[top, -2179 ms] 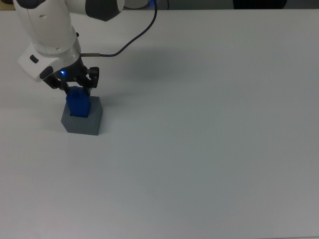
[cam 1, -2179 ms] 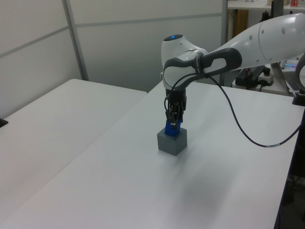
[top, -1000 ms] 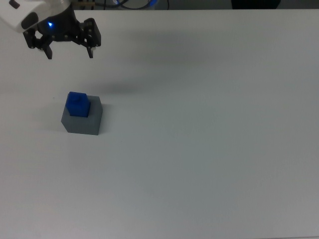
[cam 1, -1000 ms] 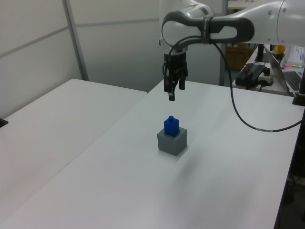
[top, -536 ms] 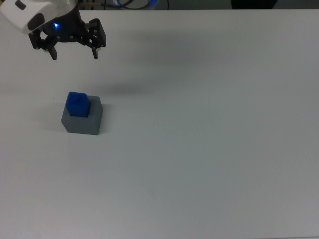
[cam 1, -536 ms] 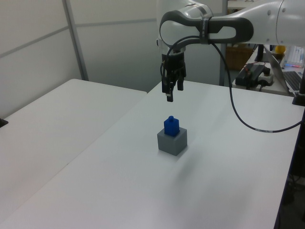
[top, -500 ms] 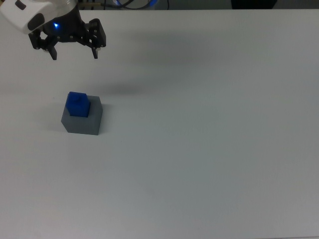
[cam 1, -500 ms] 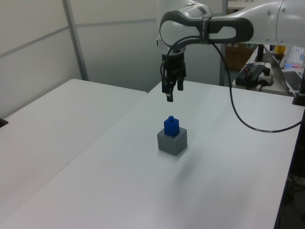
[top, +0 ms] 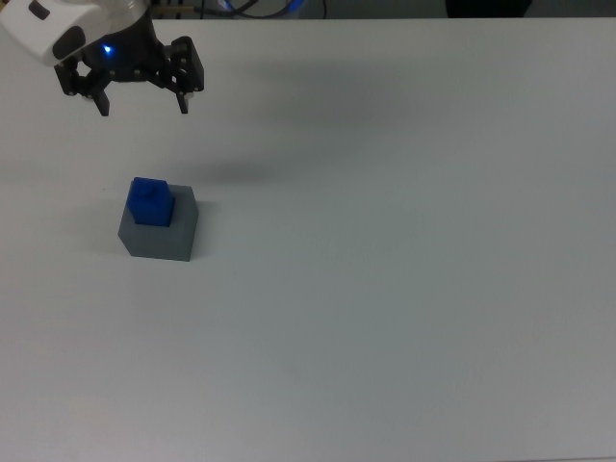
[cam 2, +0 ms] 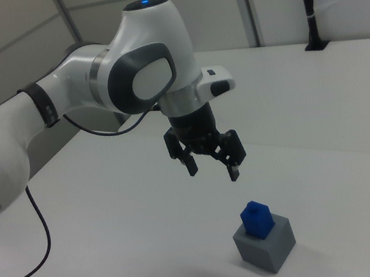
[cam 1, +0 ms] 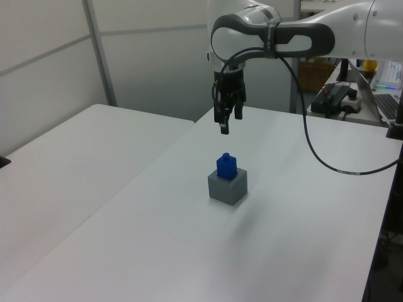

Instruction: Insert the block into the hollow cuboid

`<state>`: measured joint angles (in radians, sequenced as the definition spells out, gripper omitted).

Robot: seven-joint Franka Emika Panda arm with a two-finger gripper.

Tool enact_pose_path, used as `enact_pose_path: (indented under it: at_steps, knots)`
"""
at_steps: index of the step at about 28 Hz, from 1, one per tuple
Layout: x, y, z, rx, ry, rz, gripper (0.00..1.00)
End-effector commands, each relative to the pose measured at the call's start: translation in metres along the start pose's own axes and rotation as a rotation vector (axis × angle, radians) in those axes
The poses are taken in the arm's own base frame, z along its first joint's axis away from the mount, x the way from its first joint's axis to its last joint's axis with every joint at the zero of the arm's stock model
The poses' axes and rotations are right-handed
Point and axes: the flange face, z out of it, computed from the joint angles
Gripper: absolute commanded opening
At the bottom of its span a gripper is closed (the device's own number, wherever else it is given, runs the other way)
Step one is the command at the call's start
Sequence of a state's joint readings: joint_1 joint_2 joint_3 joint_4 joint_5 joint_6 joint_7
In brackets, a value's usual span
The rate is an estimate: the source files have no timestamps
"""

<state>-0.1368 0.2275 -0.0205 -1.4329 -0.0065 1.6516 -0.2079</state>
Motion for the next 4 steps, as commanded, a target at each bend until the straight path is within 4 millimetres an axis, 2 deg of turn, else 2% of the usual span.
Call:
enact_pose_path:
  at_steps: [1,4]
  knots:
    - [-0.0021,-0.0022,-0.0011,-0.006,-0.02,0.013,1.0]
    - [-0.0014,-0.001,0.0007,-0.007,-0.022,0.015,1.0]
